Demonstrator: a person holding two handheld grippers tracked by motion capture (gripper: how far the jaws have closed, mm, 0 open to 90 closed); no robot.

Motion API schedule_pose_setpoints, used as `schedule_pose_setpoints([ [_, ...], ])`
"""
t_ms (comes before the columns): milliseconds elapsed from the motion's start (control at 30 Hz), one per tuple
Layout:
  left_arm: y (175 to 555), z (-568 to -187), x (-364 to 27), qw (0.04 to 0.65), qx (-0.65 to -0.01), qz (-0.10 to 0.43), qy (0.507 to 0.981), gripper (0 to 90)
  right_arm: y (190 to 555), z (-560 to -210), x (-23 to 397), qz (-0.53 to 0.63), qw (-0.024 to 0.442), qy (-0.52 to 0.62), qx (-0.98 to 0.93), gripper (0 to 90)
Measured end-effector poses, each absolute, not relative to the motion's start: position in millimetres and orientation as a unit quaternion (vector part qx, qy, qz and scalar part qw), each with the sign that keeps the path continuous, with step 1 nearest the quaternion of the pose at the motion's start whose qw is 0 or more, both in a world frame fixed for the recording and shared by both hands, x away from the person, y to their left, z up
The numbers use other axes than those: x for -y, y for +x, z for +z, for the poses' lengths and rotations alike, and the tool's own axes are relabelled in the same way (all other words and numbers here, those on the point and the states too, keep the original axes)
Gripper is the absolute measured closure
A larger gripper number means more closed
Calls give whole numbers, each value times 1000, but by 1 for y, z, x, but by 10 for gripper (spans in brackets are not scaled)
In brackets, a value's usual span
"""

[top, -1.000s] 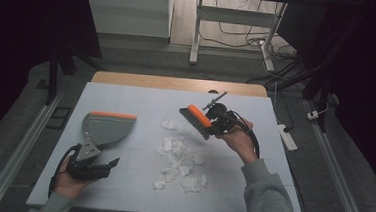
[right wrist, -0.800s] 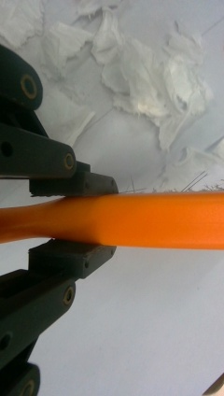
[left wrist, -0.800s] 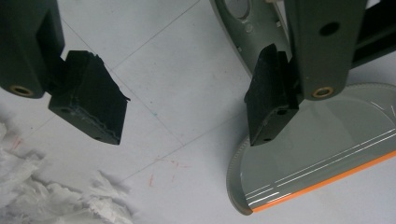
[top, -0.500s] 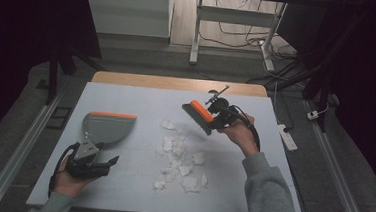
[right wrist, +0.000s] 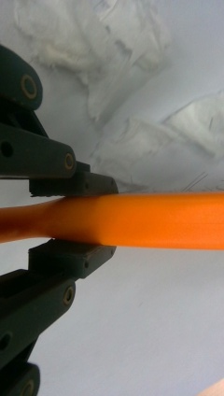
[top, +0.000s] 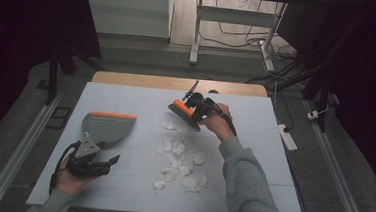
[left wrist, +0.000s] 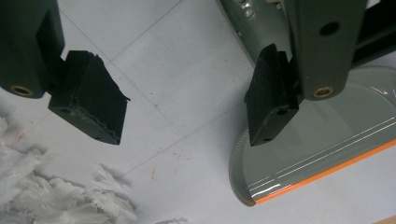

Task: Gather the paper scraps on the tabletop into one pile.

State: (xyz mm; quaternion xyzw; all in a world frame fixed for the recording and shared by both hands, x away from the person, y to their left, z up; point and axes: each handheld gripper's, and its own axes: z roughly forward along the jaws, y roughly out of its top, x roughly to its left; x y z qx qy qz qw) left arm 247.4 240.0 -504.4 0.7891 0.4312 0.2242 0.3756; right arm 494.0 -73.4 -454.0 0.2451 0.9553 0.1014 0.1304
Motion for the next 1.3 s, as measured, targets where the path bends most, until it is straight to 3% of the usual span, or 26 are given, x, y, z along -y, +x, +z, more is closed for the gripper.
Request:
schedule_pose_setpoints([
  [233,246,-504,-244,378,-436,226,785,300,466,-456,49,67,132,181,-972,707],
  [533,243,-502,-241,372,-436,233,786,300,416,-447,50,85,79,132,-985,706],
  [933,244,-502,-245,373,-440,236,782,301,447,-440,58,142,120,189,-964,705],
  [1133,244,-502,-243,373,-437,236,784,301,457,-448,41,131,152,166,-966,705],
  [1300,243,-501,-243,375,-435,236,784,302,463,-457,23,121,148,151,-970,706],
])
